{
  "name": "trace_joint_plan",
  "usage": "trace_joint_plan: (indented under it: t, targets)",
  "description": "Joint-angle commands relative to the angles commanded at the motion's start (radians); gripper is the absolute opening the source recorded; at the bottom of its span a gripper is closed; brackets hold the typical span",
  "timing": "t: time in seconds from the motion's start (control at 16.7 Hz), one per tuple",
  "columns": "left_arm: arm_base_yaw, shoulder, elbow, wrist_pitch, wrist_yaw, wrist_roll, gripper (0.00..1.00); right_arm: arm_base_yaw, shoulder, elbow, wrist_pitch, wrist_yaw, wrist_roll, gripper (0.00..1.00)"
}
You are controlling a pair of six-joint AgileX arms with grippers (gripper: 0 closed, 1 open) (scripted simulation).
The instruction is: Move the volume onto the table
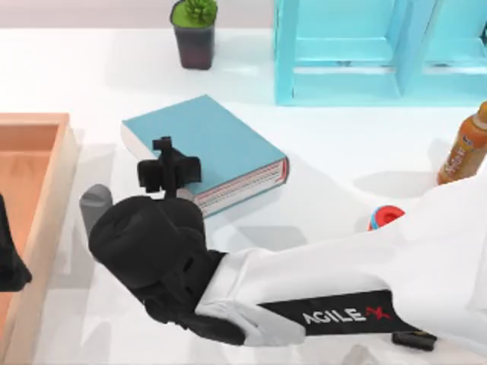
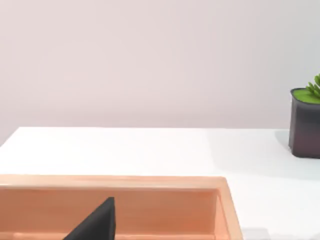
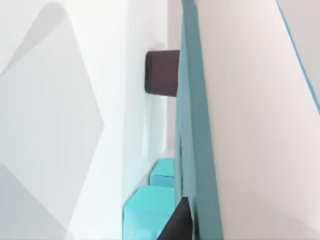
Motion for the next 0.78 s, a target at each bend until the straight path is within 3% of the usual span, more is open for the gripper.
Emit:
trace_joint_plan:
  t: [0.6, 0.78]
  targets:
    - [0.0, 0.0, 0.0, 0.0, 0.0, 0.0, 1.0, 0.0, 0.072, -0.026, 0.098, 0.001, 0.0, 0.0]
    - [0.0, 0.0, 0.0, 0.0, 0.0, 0.0, 1.0, 0.0, 0.072, -0.026, 0.098, 0.001, 0.0, 0.23]
